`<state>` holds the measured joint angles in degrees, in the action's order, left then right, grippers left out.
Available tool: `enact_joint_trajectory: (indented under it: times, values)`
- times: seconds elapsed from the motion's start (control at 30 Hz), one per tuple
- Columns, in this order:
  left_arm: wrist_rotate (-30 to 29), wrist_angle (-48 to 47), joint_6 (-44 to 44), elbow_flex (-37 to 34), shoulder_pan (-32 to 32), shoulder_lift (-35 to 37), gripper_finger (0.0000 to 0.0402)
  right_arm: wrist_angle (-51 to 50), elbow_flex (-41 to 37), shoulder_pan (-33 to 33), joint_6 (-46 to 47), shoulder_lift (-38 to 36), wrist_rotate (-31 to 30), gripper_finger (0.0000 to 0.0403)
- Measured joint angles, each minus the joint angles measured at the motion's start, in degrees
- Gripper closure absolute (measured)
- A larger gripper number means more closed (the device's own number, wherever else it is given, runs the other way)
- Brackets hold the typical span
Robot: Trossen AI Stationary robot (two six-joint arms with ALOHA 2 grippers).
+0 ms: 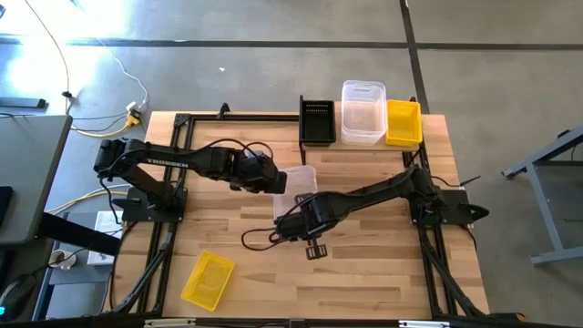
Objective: Stack baskets on shelf by color
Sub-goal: Stack the transparent bin on top of the stacked transparent bins on the shelf
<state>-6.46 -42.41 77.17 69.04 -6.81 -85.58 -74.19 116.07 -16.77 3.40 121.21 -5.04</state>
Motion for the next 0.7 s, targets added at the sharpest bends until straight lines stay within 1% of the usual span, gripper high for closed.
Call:
enact_joint_trajectory:
  times: [0.13, 0.23, 0.4, 0.5, 0.7]
  values:
    - [0.0, 0.11, -2.65, 0.0, 0.0, 0.0, 0.0262, -0.39, 0.0, -0.86, 3.39, -0.19, 0.05, 0.0402]
    - [-0.02, 0.79, -5.56, 0.0, 0.0, 0.02, 0.0252, -0.77, 0.0, -1.7, 4.67, -0.68, -0.4, 0.0403]
    - [-0.01, 0.75, -10.01, 0.0, -0.31, 0.58, 0.0252, -3.8, 0.0, -2.65, 7.37, -1.68, -0.79, 0.0403]
    - [-0.37, 1.0, -11.55, 0.11, -0.85, 1.71, 0.0254, -5.51, 0.0, -3.14, 9.29, -3.29, -2.32, 0.0403]
    - [-3.2, 3.98, -14.87, 0.11, -1.46, 5.46, 0.0256, -8.17, 0.0, -3.31, 12.78, -6.69, -3.99, 0.0403]
